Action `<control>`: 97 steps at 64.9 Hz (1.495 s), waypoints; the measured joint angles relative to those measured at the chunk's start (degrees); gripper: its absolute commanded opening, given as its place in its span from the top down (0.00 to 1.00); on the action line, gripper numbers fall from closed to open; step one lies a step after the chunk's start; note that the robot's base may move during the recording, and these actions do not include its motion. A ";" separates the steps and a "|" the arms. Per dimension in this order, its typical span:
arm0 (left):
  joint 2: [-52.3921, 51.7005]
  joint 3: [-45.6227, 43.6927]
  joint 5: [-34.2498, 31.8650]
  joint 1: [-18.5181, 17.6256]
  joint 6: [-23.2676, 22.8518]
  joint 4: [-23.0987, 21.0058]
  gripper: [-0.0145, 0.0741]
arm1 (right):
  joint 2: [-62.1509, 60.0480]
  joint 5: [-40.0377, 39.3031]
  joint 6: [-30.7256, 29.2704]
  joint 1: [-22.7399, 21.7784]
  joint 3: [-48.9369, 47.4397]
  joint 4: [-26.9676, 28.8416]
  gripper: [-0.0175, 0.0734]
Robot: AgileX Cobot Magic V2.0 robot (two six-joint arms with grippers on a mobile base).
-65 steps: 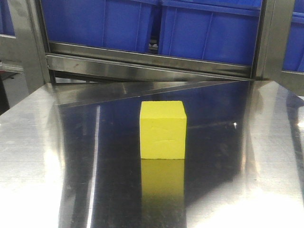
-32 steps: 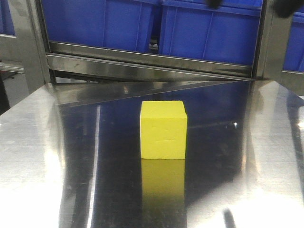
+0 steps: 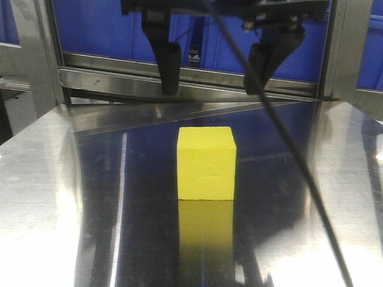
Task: Place yellow foam block on left shelf second layer
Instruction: 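Lower the open right gripper around the yellow foam cube and close, then lift the yellow foam cube off the table with the right gripper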
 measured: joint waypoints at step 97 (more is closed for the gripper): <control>0.00 0.00 0.00 0.00 0.00 0.00 0.68 | 1.47 -11.44 -6.78 -7.38 7.49 -0.84 0.61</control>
